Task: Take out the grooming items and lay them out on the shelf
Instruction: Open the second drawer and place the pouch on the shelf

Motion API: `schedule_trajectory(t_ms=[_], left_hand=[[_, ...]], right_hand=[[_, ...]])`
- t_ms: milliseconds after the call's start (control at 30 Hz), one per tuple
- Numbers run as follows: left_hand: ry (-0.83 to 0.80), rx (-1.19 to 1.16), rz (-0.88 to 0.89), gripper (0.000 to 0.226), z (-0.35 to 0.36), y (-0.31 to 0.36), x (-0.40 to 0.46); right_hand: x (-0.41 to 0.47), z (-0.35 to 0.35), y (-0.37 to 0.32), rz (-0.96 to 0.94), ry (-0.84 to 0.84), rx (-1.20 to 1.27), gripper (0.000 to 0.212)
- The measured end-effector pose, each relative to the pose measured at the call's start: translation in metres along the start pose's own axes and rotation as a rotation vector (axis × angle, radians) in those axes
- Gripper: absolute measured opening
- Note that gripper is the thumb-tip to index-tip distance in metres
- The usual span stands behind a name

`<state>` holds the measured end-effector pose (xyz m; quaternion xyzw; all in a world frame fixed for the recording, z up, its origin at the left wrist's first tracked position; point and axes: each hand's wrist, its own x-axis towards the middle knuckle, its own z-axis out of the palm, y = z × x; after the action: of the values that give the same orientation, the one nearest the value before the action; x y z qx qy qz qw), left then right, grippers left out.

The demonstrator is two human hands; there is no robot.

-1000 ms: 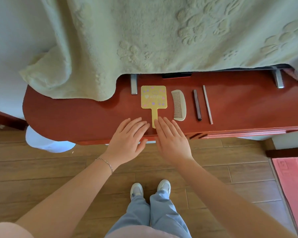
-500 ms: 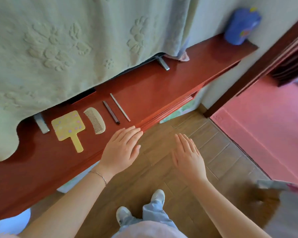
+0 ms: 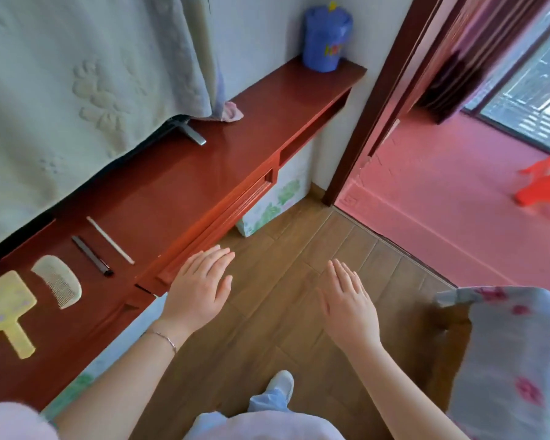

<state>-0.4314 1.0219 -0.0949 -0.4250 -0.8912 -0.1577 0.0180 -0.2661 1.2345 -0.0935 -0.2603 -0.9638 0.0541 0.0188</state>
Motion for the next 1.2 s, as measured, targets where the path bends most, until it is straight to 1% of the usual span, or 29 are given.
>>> schedule_trajectory(t_ms=[100, 200, 300, 400, 500, 600, 667, 767, 933, 1067, 1200], left_hand=[[0.004, 0.018, -0.024, 0.042, 0.002, 0.005, 0.013], [-0.003, 0.039, -0.057, 0.043, 0.0, 0.004, 0.024], [-0.015, 0.073, -0.1, 0.044, 0.001, 0.0, 0.034], [-0.022, 0.088, -0.143, 0.045, 0.005, -0.01, 0.047], [-0.018, 0.089, -0.2, 0.044, 0.011, -0.021, 0.059], [-0.001, 0.098, -0.265, 0.044, 0.014, -0.033, 0.07], [0.02, 0.085, -0.324, 0.043, 0.015, -0.041, 0.078], [0.043, 0.068, -0.39, 0.043, 0.016, -0.048, 0.088], [0.095, 0.082, -0.483, 0.044, 0.008, -0.064, 0.103], [0.107, 0.106, -0.571, 0.044, -0.002, -0.076, 0.105], [0.126, 0.144, -0.662, 0.043, 0.001, -0.07, 0.095]], right_hand=[[0.017, -0.001, 0.019, -0.042, -0.001, 0.017, 0.062], [0.038, -0.002, 0.026, -0.098, -0.008, 0.005, 0.057], [0.063, 0.0, 0.022, -0.189, 0.03, -0.004, 0.05], [0.093, 0.004, 0.013, -0.286, 0.049, 0.016, 0.056], [0.125, 0.008, 0.004, -0.373, 0.02, 0.013, 0.056], [0.163, 0.008, -0.009, -0.473, -0.004, -0.031, 0.056], [0.19, 0.008, -0.021, -0.545, -0.026, -0.054, 0.052], [0.222, 0.006, -0.043, -0.65, -0.07, -0.042, 0.053], [0.261, 0.007, -0.072, -0.833, -0.036, -0.022, 0.05], [0.288, 0.01, -0.096, -0.943, -0.065, -0.056, 0.054], [0.301, 0.021, -0.119, -1.087, -0.07, -0.057, 0.054]])
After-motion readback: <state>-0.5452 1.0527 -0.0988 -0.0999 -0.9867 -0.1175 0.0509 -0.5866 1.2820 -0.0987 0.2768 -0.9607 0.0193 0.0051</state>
